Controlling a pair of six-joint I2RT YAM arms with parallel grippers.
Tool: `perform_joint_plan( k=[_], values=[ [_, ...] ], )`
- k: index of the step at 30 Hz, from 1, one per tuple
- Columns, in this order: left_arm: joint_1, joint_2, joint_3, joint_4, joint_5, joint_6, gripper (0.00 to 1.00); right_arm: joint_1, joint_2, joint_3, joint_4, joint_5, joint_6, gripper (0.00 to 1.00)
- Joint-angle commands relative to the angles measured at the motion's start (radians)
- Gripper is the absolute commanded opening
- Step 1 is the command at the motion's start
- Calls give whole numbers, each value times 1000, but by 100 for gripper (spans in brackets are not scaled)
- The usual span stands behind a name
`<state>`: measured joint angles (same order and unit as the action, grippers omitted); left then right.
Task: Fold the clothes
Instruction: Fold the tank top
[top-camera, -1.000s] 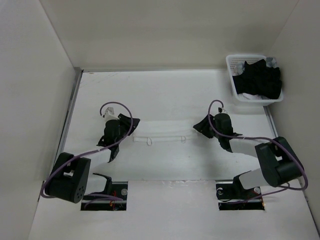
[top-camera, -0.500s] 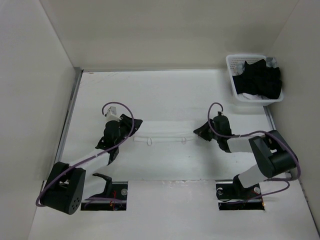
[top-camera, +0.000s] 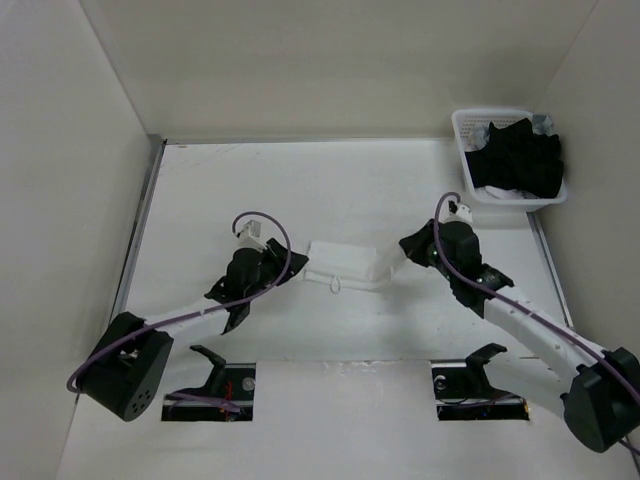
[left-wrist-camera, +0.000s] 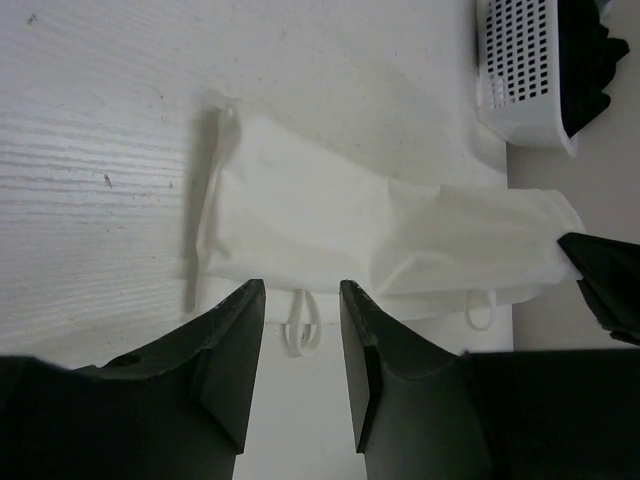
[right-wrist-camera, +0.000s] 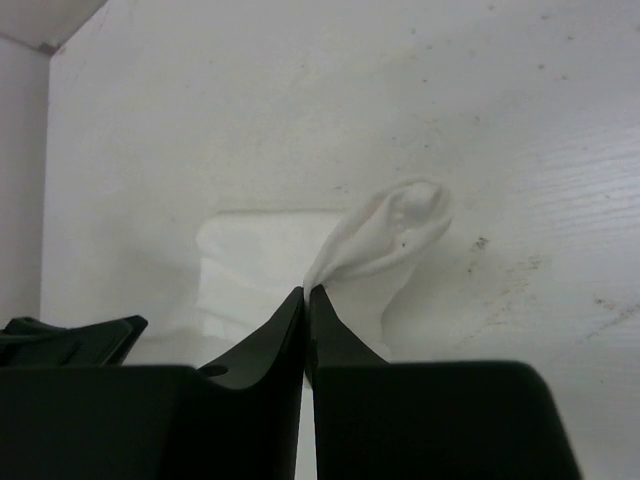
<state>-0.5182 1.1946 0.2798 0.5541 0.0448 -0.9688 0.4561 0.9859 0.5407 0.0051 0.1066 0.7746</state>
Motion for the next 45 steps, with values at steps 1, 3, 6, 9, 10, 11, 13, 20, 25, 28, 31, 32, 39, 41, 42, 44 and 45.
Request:
perform_joint_plan(
  k=[1,3,6,9,10,11,13,20,25,28,31,32,39,41,42,44,45],
  values=[
    [4,-75,9,27,-17,1,35,86,46,155,-142,94,-112,8],
    [11,-108,2,11,-17,1,35,147,121,241,-172,114,-138,9],
    [24,-167,-13,-19,-16,1,36,238,270,372,-218,145,-173,9],
    [45,-226,-33,-43,-5,-1,36,324,423,496,-257,179,-196,9],
    [54,-246,-39,-54,-2,-2,36,347,474,539,-270,186,-199,9],
    [66,-268,-44,-66,4,-2,36,368,525,583,-286,191,-199,9],
    [89,-308,-51,-92,15,-2,36,401,608,657,-309,193,-201,9],
    [183,-435,-65,-186,52,-4,38,494,872,893,-369,197,-166,35],
    [199,-422,-44,-192,58,-2,39,520,756,788,-219,196,-112,48],
    [153,-353,-22,-160,46,-4,39,516,613,618,-75,186,-94,44],
    [84,-268,2,-91,23,-7,39,438,527,448,41,130,-55,18],
    [53,-235,16,-68,11,-8,39,403,514,405,68,87,-37,10],
    [-130,49,145,95,-26,-11,37,224,565,211,413,-168,35,4],
    [-145,130,162,131,-28,-19,35,198,606,202,482,-211,61,5],
    [-147,169,162,148,-28,-25,34,184,632,200,513,-229,77,5],
    [-138,224,148,181,-22,-48,33,160,689,205,553,-261,107,5],
    [-134,241,130,199,-20,-54,32,152,715,209,568,-278,121,5]
  ],
)
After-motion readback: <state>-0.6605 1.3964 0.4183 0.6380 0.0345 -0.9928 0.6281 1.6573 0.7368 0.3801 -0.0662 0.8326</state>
